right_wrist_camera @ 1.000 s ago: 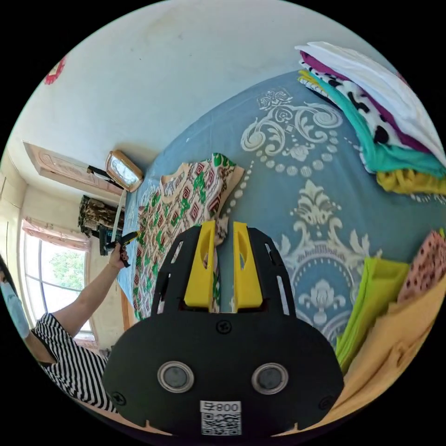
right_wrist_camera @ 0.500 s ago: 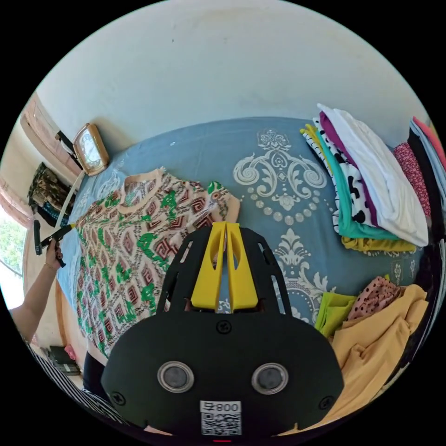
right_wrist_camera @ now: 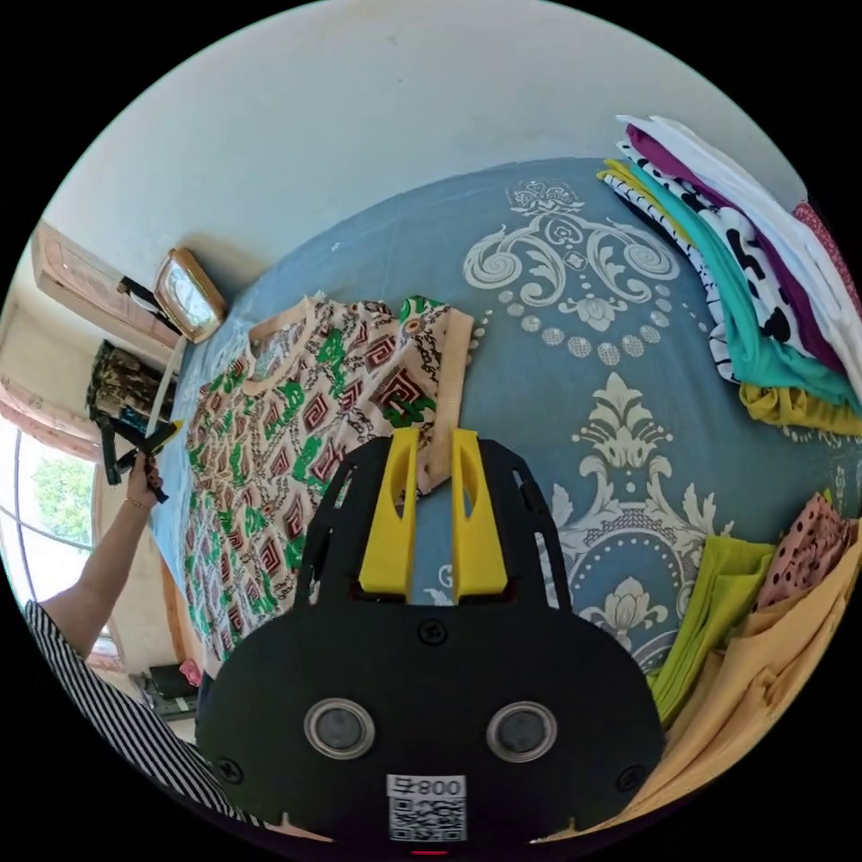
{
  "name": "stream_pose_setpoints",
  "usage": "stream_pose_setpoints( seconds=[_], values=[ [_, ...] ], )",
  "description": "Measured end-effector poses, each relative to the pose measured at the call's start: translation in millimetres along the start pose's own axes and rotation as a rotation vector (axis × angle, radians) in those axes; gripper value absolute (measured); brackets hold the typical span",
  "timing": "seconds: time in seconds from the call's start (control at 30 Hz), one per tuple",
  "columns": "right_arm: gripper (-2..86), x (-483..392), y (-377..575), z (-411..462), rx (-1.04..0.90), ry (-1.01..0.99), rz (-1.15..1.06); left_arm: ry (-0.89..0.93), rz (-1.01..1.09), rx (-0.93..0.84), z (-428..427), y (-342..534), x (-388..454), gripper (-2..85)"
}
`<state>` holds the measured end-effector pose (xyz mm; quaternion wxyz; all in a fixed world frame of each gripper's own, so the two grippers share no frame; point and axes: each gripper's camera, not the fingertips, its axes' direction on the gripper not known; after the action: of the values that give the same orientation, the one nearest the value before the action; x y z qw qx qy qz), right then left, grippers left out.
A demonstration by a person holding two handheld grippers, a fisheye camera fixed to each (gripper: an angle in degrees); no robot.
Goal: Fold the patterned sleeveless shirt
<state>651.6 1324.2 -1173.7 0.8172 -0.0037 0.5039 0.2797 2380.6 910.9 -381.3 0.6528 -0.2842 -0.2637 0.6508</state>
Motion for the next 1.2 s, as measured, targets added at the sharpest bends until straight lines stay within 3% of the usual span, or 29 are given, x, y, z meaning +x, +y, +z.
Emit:
stream_pose_setpoints(
  seconds=[0.2,0.33,0.47,0.57,0.8,0.97,1.2],
  values=[
    [0.7,-3,-9,-27,0.043,0.155,0.009,0.050,-0.004,0.002,23,-40,17,6.9],
    [0.9,5,-14,-45,0.122,0.135,0.059,0.022,0.024,0.014,30,-70,25,7.5],
    [3.2,-4,-36,-49,0.183,0.073,0.053,-0.026,0.039,-0.086,63,-93,31,6.6],
    [6.2,-17,-64,-37,0.139,0.054,0.001,-0.062,0.050,-0.127,79,-98,40,4.0],
    [2.0,-32,-117,-4,-0.025,0.124,-0.030,-0.055,0.069,-0.023,66,-105,51,1.4],
    [1.0,-47,-101,-50,0.223,0.195,-0.059,-0.034,0.067,0.173,31,-102,50,1.0],
    [2.7,-24,-117,-25,0.118,0.199,0.045,-0.149,-0.013,0.046,87,-107,41,2.1]
  ],
)
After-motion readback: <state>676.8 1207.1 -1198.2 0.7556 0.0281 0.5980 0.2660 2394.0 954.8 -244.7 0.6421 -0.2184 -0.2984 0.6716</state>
